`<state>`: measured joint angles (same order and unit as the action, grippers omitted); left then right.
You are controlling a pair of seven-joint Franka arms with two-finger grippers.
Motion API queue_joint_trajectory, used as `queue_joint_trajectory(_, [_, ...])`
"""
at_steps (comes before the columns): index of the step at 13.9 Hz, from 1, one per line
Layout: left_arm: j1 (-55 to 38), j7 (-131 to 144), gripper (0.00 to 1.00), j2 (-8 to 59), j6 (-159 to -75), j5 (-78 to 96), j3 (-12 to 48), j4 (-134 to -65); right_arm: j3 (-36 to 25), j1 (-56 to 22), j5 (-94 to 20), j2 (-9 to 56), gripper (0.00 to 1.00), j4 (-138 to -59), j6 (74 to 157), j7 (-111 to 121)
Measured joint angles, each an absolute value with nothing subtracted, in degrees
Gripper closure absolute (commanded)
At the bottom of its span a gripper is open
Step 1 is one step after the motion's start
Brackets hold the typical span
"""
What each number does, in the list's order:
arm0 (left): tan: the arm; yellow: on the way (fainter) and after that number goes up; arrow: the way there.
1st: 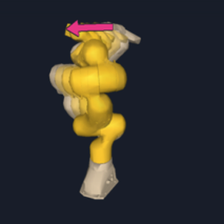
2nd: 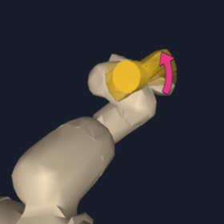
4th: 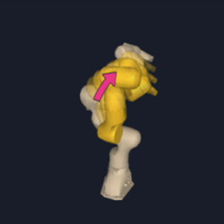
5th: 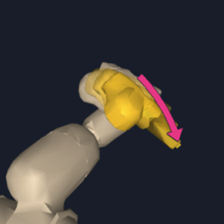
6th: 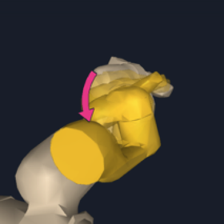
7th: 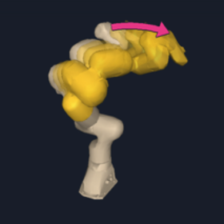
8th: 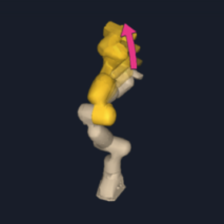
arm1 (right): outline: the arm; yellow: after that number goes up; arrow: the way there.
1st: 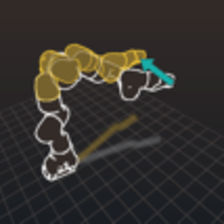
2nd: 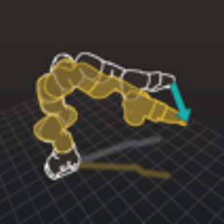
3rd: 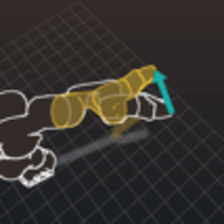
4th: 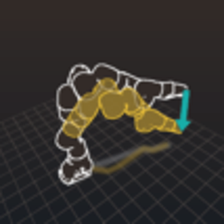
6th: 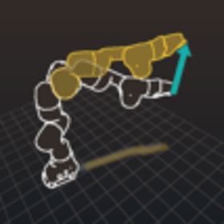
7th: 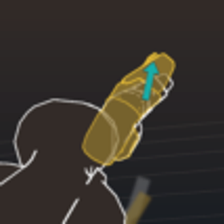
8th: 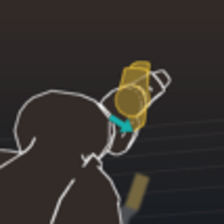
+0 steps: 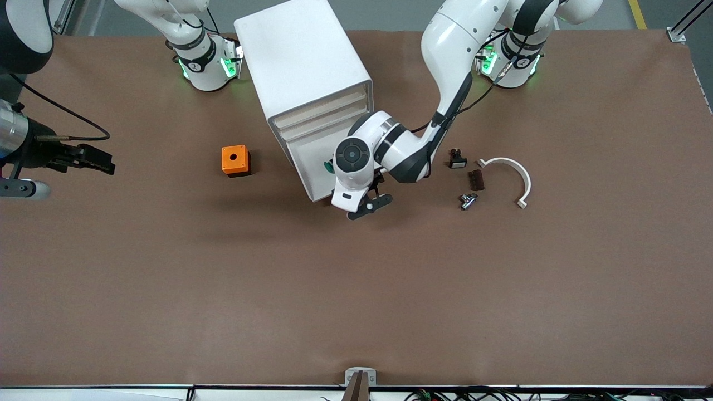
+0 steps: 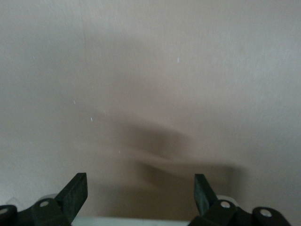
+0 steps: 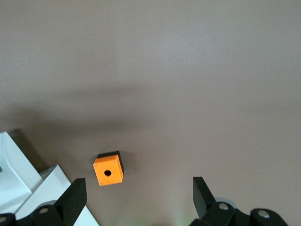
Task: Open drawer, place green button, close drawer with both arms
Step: 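Push the drawer into the cabinet with the left gripper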
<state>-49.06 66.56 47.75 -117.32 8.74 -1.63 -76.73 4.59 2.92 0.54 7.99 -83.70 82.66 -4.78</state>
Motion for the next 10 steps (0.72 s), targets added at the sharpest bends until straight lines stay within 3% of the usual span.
queue_joint_trajectory(10, [-49.2, 68.0, 0.0, 47.4, -117.3, 11.0, 2.6, -76.8, 3.8, 4.3, -1.3, 5.6, 0.0, -84.2, 77.8, -4.8])
